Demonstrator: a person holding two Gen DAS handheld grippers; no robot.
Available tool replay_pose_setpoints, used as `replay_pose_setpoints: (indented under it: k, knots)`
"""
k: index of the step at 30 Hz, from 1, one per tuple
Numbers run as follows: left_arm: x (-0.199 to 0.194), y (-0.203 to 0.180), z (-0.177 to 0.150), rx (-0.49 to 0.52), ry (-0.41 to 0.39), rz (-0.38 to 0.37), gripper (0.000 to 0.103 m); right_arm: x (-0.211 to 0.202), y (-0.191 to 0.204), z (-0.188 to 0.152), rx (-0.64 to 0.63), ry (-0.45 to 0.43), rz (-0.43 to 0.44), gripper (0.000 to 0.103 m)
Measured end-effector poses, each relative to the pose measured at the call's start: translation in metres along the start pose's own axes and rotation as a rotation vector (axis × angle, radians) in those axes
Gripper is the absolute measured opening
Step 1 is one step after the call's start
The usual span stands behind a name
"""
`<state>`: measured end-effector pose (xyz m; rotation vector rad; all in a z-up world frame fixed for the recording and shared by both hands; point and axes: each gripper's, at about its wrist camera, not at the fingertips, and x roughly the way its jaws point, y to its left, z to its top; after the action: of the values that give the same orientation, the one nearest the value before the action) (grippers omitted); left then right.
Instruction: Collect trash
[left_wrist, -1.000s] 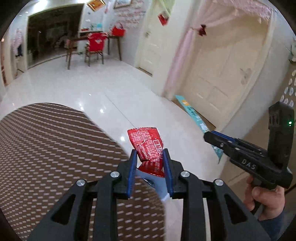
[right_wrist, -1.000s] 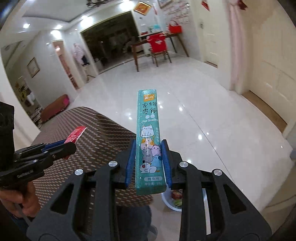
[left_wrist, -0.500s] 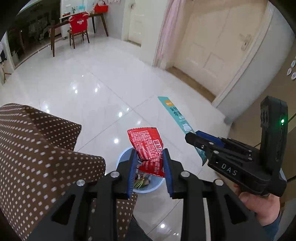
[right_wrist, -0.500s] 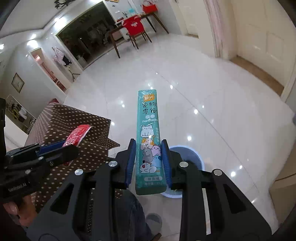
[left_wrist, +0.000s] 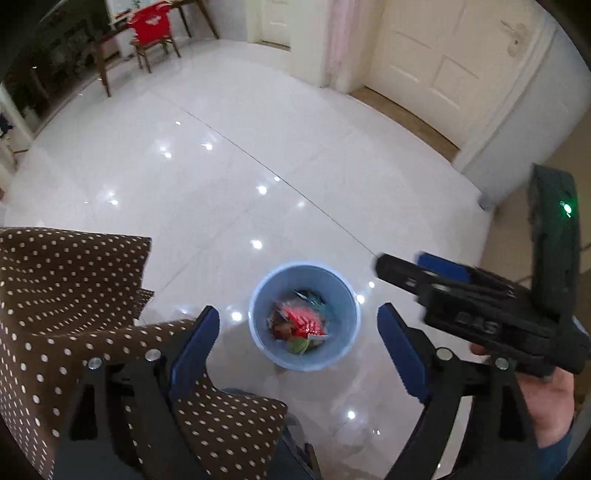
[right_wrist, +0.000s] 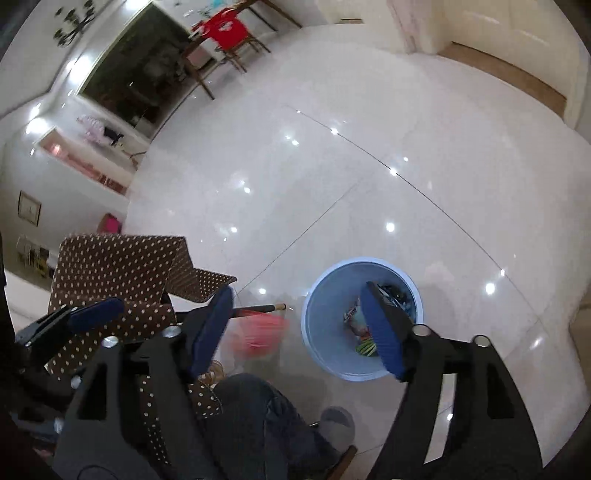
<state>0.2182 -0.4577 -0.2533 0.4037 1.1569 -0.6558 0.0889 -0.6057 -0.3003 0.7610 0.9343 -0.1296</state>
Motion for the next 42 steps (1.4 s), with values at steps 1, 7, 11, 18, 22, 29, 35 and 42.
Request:
replay_pose_setpoints:
  k: [1,7,11,18,22,29,35,42]
  knots:
    - [0.0,0.003,-0.001,-0.008,0.001,-0.006,0.089,-0.005,-0.001,0.0,0.007,-0.014,-0.005,0.091]
    - [-0.023,0.012,-0.006,-0.033,-0.067,0.007,0.091,-0.029,-0.003,0.001,0.026,-0.083,-0.059,0.097]
    - [-0.062,0.014,-0.017,-0.032,-0.167,-0.007,0.092,-0.056,0.011,0.0,0.012,-0.144,-0.081,0.097]
    - [-0.152,0.028,-0.047,-0.054,-0.376,0.007,0.094,-0.112,0.062,0.0,-0.068,-0.251,-0.077,0.097]
    - [-0.204,0.047,-0.07,-0.098,-0.49,0.042,0.096,-0.146,0.107,-0.007,-0.141,-0.316,-0.07,0.097]
    - [-0.283,0.095,-0.124,-0.212,-0.686,0.18,0.098,-0.189,0.196,-0.037,-0.292,-0.405,-0.054,0.097]
    - [-0.332,0.123,-0.172,-0.29,-0.783,0.356,0.098,-0.219,0.266,-0.07,-0.421,-0.497,-0.068,0.097]
    - [-0.38,0.15,-0.215,-0.384,-0.824,0.383,0.098,-0.243,0.323,-0.107,-0.528,-0.599,-0.069,0.097]
